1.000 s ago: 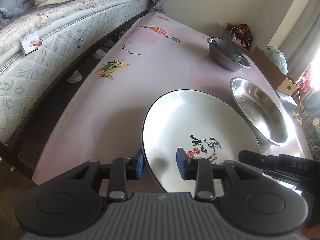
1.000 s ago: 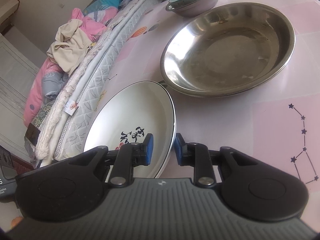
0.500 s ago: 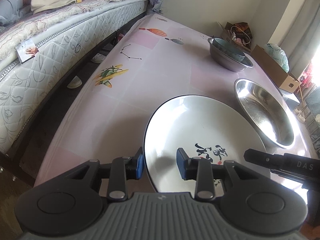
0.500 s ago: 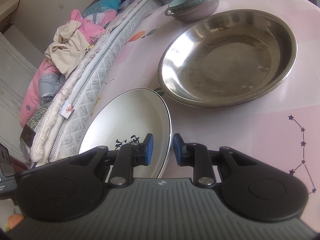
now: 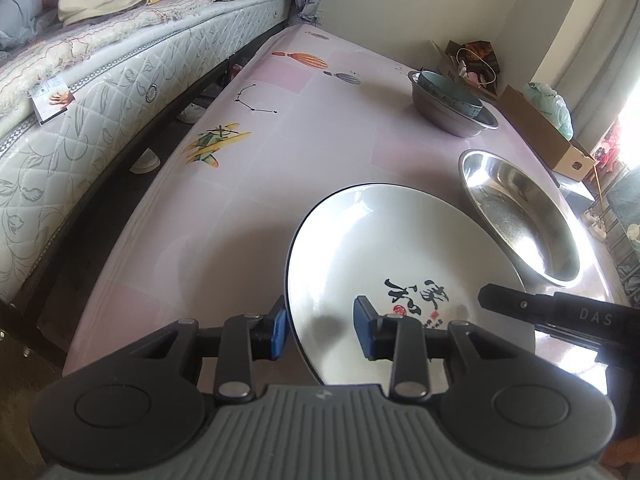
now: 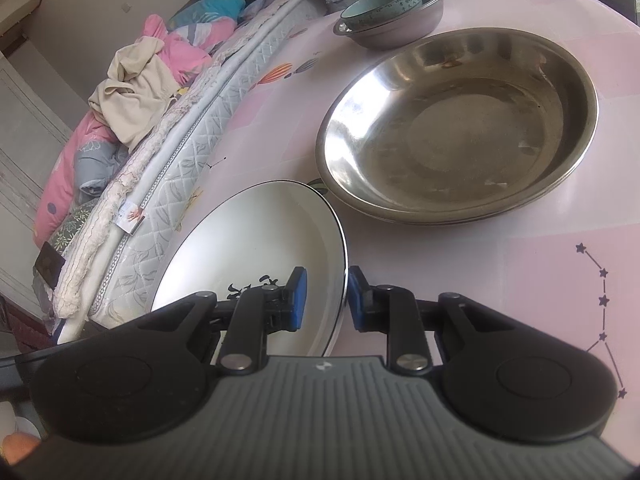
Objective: Organize plates and bowls
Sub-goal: 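Carry the white calligraphy plate with both grippers over the steel plates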
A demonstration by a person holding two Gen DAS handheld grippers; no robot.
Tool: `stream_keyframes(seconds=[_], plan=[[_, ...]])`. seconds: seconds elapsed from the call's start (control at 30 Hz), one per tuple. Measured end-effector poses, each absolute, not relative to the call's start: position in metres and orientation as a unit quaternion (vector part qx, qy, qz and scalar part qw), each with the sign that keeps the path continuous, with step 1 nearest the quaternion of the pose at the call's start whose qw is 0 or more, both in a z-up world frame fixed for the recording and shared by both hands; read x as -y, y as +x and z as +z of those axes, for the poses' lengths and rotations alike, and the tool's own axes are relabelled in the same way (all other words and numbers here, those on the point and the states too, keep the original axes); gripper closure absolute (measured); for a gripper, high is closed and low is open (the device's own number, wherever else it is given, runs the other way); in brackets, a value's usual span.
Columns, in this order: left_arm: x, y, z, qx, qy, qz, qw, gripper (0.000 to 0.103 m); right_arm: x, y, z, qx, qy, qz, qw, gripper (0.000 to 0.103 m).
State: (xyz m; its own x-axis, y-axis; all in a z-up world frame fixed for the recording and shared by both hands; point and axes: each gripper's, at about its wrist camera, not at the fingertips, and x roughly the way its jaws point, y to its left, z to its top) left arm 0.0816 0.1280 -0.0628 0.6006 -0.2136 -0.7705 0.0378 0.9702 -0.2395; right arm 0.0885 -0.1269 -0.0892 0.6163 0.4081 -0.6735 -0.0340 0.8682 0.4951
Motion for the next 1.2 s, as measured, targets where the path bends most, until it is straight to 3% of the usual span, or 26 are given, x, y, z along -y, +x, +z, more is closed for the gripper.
stream_keyframes(seconds=[0.6, 0.93, 1.2], plan=[[-0.122, 0.085, -0.063, -0.441, -0.082, -0.058, 0.892, 0.068, 0.12, 0.084, -0.087, -0.412, 0.191, 0.125, 0.882, 0.082], [-0.115, 0.084, -0.063, -0.44, -0.07, -0.047, 0.894, 0.063, 0.111, 0.08, -0.086, -0.407, 0.166, 0.119, 0.89, 0.081], [-0.113, 0.083, -0.062, -0.439, -0.072, -0.04, 0.895, 0.062, 0.101, 0.079, -0.082, -0.407, 0.14, 0.111, 0.896, 0.076]])
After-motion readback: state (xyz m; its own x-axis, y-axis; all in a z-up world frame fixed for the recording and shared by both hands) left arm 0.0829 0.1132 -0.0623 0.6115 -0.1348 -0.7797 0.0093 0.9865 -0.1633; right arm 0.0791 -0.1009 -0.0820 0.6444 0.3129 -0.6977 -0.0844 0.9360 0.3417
